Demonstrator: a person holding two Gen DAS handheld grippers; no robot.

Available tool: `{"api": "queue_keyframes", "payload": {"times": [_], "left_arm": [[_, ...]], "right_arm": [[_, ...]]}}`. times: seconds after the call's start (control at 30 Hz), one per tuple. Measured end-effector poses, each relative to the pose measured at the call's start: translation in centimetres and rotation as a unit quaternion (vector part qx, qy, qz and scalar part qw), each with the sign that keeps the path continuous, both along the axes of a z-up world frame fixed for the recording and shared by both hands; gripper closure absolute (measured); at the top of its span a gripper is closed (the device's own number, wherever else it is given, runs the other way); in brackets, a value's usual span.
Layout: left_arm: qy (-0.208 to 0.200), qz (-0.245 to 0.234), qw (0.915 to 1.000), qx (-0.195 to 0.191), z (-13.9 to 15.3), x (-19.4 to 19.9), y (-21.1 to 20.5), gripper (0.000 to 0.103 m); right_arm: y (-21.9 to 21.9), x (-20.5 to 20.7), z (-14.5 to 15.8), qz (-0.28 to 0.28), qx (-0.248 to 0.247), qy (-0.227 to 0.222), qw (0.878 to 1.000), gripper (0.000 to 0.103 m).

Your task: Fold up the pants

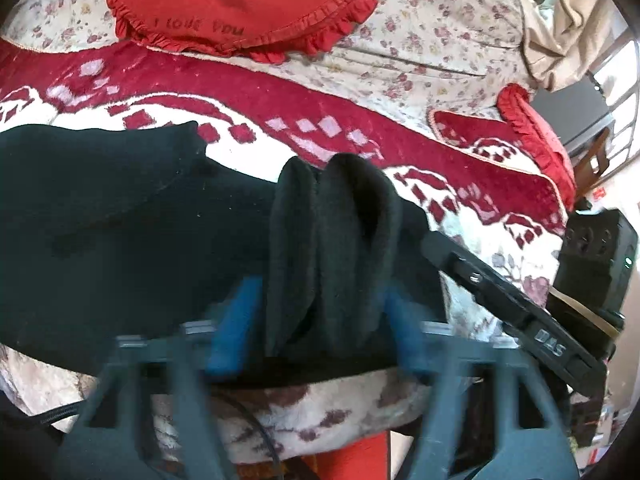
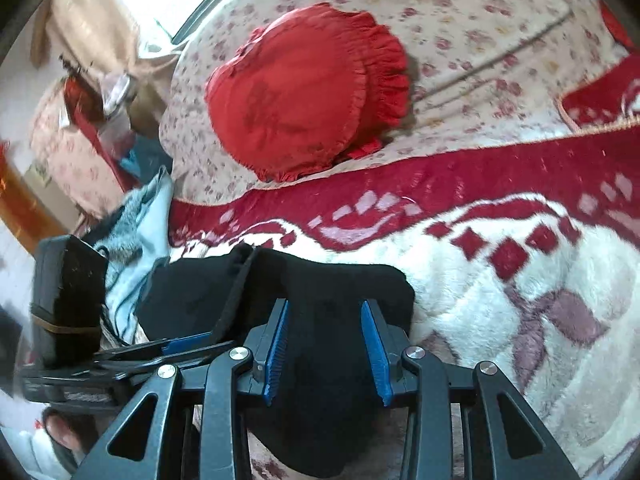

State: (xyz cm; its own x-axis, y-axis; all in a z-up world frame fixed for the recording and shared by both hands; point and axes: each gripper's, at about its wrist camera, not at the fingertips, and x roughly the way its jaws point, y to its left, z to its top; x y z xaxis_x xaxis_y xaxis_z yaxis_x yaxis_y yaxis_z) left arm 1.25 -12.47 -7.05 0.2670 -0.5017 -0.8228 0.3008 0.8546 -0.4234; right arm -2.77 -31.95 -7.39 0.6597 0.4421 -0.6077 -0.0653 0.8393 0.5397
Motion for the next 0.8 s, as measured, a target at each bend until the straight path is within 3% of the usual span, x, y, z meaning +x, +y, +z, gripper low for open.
{"api": "queue_keyframes", "payload": {"times": [0.07,0.27,0.43,0.53,0.8], "left_arm": [[-0.005,0.001,1.0,0.002,0.3,-0.1,0.3,0.089],[-0.083,0.02,0.9957,0.034,3.5,-2.5,3.2,0.09],[-0.08,0.046,0.9931,0.072,1.5,-2.0,4.7,0.09],[-0.056,0.059,0.9945,0.067,-0.5,-1.1,5.2,0.09],[-0.069,0.053,0.9937,0.07,0.6,-1.2,5.4,0.085]], "right_arm": [[-0.1,-0.2,0.4,-0.003,0.006,-0.008,1.0,0.068],[1.9,-0.4,3.1,0.019,-0.033,-0.042,0.998,0.069],[4.0,1.0,2.2,0.043,-0.069,-0.025,0.996,0.069],[5.8,2.4,0.1,0.055,-0.108,-0.003,0.993,0.068],[6.5,1.1,1.6,0.052,-0.148,-0.013,0.988,0.068]]}}
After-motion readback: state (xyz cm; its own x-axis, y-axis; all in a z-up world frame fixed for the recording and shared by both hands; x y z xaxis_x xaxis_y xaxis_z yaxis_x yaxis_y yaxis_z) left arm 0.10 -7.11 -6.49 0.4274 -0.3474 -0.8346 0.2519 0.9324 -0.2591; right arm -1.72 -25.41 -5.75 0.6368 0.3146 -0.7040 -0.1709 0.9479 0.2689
